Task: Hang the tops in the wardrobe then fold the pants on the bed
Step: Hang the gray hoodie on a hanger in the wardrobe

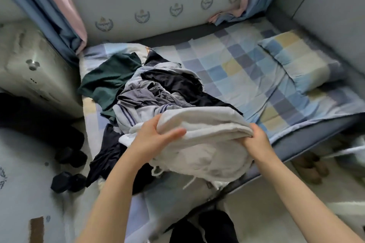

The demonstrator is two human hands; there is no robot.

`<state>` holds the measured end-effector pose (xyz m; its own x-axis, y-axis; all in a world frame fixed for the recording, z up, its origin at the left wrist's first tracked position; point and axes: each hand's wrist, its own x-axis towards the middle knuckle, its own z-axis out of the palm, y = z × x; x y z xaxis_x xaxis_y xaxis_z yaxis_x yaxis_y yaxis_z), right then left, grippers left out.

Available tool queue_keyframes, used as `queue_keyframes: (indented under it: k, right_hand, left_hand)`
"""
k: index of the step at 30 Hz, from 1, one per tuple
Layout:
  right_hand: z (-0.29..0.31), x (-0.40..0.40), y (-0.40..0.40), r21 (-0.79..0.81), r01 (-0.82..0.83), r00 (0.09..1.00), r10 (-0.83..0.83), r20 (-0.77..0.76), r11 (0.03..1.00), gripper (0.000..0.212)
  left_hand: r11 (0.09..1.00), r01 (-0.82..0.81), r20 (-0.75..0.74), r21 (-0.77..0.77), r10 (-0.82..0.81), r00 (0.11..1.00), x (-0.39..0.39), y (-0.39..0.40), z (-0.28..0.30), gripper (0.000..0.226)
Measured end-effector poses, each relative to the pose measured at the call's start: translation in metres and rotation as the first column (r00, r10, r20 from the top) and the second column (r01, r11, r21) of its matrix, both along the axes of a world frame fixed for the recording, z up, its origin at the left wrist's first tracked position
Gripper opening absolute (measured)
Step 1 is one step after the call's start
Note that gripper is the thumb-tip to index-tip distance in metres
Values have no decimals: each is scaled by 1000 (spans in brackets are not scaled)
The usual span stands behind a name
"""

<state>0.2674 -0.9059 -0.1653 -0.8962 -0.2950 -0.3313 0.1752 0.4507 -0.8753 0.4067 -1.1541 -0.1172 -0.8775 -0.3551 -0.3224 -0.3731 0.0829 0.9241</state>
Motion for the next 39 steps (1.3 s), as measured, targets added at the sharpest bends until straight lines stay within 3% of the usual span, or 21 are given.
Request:
queue_keyframes:
  k: [2,4,5,7,10,13,17,19,21,23,25,27,29,31,33,34,37,39]
  right_hand:
    - [30,-7,17,-49,92,993,-95,-75,995,22]
    - [52,-8,26,-51,132,983,-137,-121,990,21]
    - [62,-6,29,-45,138,978,-143,-154,989,21]
    - [81,2,44,-50,160,956,-168,-240,986,23]
    - [106,14,66,-69,185,929,-198,-311,980,28]
    - [127,18,90,-146,252,890,-288,-354,957,34]
    - [145,12,126,-188,312,824,-364,-435,931,35]
    - [156,8,156,-213,374,775,-431,-462,903,34]
    - [169,2,188,-248,444,716,-507,-480,861,31]
    - [184,-2,225,-282,492,656,-564,-501,824,30]
    - [200,-1,266,-297,524,602,-594,-534,798,35]
    - [218,-1,308,-278,551,565,-596,-570,787,39]
    - [237,3,354,-288,549,589,-608,-532,784,44]
    - [256,9,409,-386,454,707,-589,-392,803,54]
    - [264,10,455,-458,381,783,-543,-303,804,63]
    - [263,8,481,-445,409,769,-563,-302,797,62]
    - [240,-14,532,-187,692,580,-692,-431,697,46]
    - [219,-15,556,129,797,554,-630,-544,590,38]
  left_hand:
    - [927,219,83,-305,-203,976,-14,10,-1,70]
    - [759,276,152,-590,-231,961,-27,25,-5,82]
    - [702,233,155,-673,-175,972,-32,31,-7,76]
    - [624,86,71,-777,-49,996,-47,42,-7,44]
    - [592,-51,-68,-805,-6,998,-67,54,-4,8]
    - [698,-43,-77,-714,-18,997,-88,74,1,6]
    - [895,111,75,-433,-87,993,-112,110,18,34]
    - [950,199,53,-239,-192,980,-119,134,30,19]
    - [914,360,17,-186,-363,932,-124,155,46,12]
    - [804,505,17,-315,-527,849,-129,179,63,31]
    - [699,434,11,-568,-521,854,-136,213,85,33]
    - [727,313,-70,-611,-443,894,-143,248,106,30]
    - [833,331,-114,-443,-419,901,-149,278,127,24]
    - [901,373,-133,-222,-407,904,-153,316,145,10]
    - [909,416,-152,30,-407,901,-155,357,162,17]
    - [877,458,-157,144,-437,886,-157,385,168,28]
    - [758,585,-156,288,-566,809,-162,461,181,43]
    - [734,610,-158,299,-593,790,-166,511,181,35]
